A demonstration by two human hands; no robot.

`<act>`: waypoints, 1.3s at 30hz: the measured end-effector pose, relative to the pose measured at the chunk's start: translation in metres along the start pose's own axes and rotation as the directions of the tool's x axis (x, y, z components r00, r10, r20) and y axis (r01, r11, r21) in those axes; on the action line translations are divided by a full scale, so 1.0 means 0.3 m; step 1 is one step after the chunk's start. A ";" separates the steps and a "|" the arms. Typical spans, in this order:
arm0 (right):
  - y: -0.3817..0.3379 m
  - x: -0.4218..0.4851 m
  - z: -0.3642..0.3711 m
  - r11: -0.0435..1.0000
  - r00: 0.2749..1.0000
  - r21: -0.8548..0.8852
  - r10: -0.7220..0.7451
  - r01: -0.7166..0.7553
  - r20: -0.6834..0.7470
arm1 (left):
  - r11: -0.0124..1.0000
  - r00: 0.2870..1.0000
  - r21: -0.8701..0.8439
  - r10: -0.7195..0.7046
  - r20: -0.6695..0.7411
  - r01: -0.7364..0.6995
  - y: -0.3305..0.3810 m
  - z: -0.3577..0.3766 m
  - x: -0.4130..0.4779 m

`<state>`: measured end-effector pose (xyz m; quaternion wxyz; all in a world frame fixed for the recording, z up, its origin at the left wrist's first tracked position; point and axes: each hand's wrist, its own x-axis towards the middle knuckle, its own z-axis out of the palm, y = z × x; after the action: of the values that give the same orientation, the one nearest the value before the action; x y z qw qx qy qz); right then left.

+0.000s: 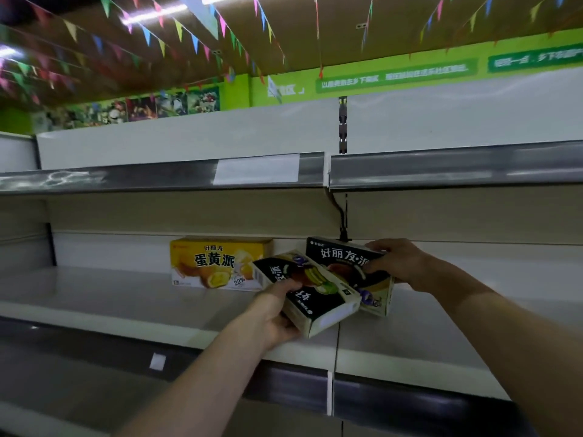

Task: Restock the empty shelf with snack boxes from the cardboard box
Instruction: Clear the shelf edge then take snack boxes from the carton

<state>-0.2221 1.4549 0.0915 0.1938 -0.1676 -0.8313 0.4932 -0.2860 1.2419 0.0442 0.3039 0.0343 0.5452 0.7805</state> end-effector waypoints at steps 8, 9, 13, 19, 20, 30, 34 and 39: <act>-0.021 0.124 0.074 0.998 0.998 -0.057 0.002 0.001 0.058 | 1.000 1.000 0.013 -0.019 -0.017 0.019 0.026 -0.024 0.075; -0.019 0.137 0.083 0.998 0.998 -0.062 0.010 -0.006 0.061 | 1.000 1.000 0.011 -0.018 -0.014 0.018 0.029 -0.027 0.080; -0.016 0.186 0.115 0.999 0.996 -0.047 0.025 -0.021 0.081 | 1.000 1.000 -0.012 0.002 -0.017 -0.002 0.034 -0.034 0.099; -0.026 0.227 0.141 0.990 0.999 -0.135 -0.039 0.036 -0.020 | 1.000 1.000 -0.010 -0.020 0.018 0.020 0.032 -0.038 0.110; -0.025 0.237 0.144 0.985 0.997 -0.167 -0.058 0.049 -0.050 | 1.000 0.999 -0.006 -0.021 0.025 0.021 0.032 -0.037 0.110; -0.021 0.282 0.169 0.869 0.968 -0.493 -0.154 0.038 -0.197 | 1.000 0.998 0.020 -0.013 0.060 0.012 0.028 -0.033 0.110; -0.016 0.264 0.186 0.818 0.946 -0.574 -0.218 0.042 -0.240 | 0.999 0.998 0.036 0.002 0.062 -0.004 0.027 -0.035 0.112; -0.041 0.179 0.131 0.847 0.948 -0.525 -0.233 0.087 -0.219 | 0.999 0.998 0.034 0.002 0.069 -0.004 0.021 -0.037 0.104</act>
<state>-0.2890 1.4450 0.0936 0.2965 -0.2088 -0.9079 0.2102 -0.3185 1.2472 0.0364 0.3208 0.0671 0.5475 0.7700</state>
